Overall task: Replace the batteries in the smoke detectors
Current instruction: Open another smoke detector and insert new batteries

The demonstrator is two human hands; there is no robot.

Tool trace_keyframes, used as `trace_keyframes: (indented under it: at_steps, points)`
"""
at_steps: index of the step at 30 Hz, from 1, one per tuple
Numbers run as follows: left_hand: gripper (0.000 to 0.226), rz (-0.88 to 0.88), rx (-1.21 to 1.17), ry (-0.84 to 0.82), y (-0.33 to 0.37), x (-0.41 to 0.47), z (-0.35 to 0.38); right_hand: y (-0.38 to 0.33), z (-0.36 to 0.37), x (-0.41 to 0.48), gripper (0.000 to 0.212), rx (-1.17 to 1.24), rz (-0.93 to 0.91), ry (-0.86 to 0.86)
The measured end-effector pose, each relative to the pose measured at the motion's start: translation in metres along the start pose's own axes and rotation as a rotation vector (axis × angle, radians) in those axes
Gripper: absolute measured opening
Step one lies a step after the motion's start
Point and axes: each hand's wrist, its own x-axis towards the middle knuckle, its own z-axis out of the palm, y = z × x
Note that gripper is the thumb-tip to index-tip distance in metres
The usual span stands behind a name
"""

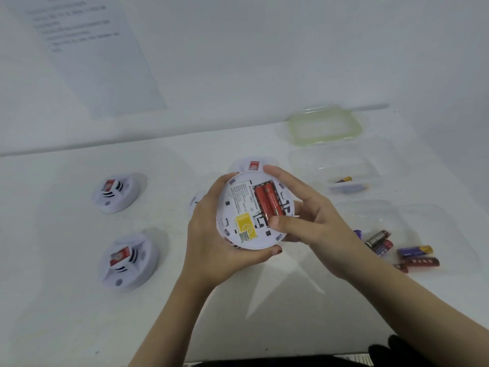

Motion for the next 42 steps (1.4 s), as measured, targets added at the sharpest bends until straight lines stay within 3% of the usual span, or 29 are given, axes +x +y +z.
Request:
trace_keyframes:
  at_steps: [6,8,11,14,18,23,27,31,39,42]
  points:
    - [0.088,-0.064,-0.048,-0.017,-0.015,-0.012,-0.038,0.014,0.038,0.012,0.062,-0.01,0.025,-0.053]
    - [0.087,-0.059,-0.038,0.001,-0.022,-0.016,-0.052,0.014,0.051,0.019,0.052,-0.05,0.036,-0.1]
    - [0.086,-0.064,-0.04,0.019,-0.034,-0.022,-0.072,0.012,0.064,0.042,0.029,-0.171,0.04,-0.016]
    - [0.083,-0.041,-0.014,0.033,-0.043,-0.025,-0.093,0.019,0.067,0.074,0.025,-0.56,0.006,0.085]
    - [0.088,-0.02,0.022,0.044,-0.056,-0.026,-0.114,0.038,0.066,0.104,0.035,-1.152,0.09,0.025]
    - [0.088,-0.034,0.018,0.029,-0.073,-0.03,-0.132,0.051,0.083,0.129,0.052,-1.61,0.211,-0.114]
    - [0.089,-0.065,-0.033,0.002,-0.083,-0.031,-0.141,0.054,0.092,0.138,0.032,-1.796,0.126,-0.081]
    - [0.088,-0.09,-0.075,-0.006,-0.089,-0.028,-0.144,0.055,0.092,0.137,0.037,-1.745,0.079,0.001]
    - [0.089,-0.067,-0.083,-0.036,-0.093,-0.018,-0.134,0.043,0.094,0.102,0.041,-0.872,-0.135,0.292]
    - [0.09,-0.07,-0.091,-0.045,-0.092,-0.016,-0.131,0.035,0.103,0.083,0.052,-0.774,-0.304,0.296]
